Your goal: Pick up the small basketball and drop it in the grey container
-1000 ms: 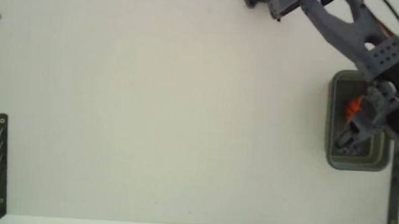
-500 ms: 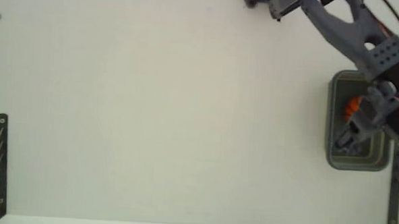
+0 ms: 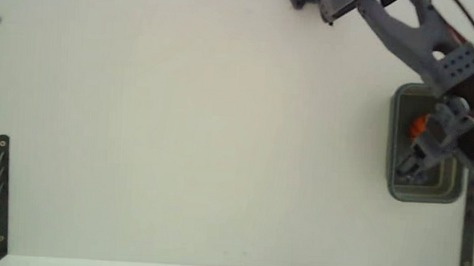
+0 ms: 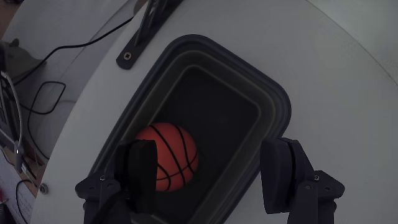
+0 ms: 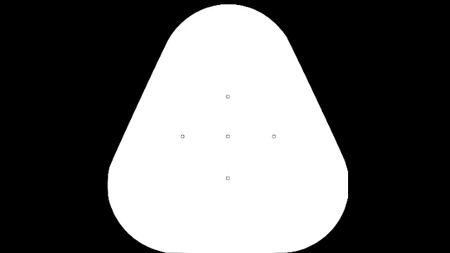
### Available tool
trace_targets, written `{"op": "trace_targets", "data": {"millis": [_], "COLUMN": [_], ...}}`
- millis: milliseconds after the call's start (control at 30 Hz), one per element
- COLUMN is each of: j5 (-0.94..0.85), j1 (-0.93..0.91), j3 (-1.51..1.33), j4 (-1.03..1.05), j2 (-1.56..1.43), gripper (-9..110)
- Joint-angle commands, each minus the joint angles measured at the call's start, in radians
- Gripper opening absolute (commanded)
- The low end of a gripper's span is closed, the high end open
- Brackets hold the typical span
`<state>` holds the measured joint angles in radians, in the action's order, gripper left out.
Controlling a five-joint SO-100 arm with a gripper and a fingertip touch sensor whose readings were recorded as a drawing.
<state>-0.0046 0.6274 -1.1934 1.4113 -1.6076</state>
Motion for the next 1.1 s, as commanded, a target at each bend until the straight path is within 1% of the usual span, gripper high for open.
{"op": "trace_targets", "data": {"millis": [0, 567, 1067], "j5": [0.005, 0.005, 0.005], "j1": [-0.014, -0.149, -0.313], "j3": [-0.007, -0.184, -0.397], "j4": [0.015, 0.016, 0.017], "j2": [-0.068, -0.246, -0.461], "gripper": [110, 110, 110]}}
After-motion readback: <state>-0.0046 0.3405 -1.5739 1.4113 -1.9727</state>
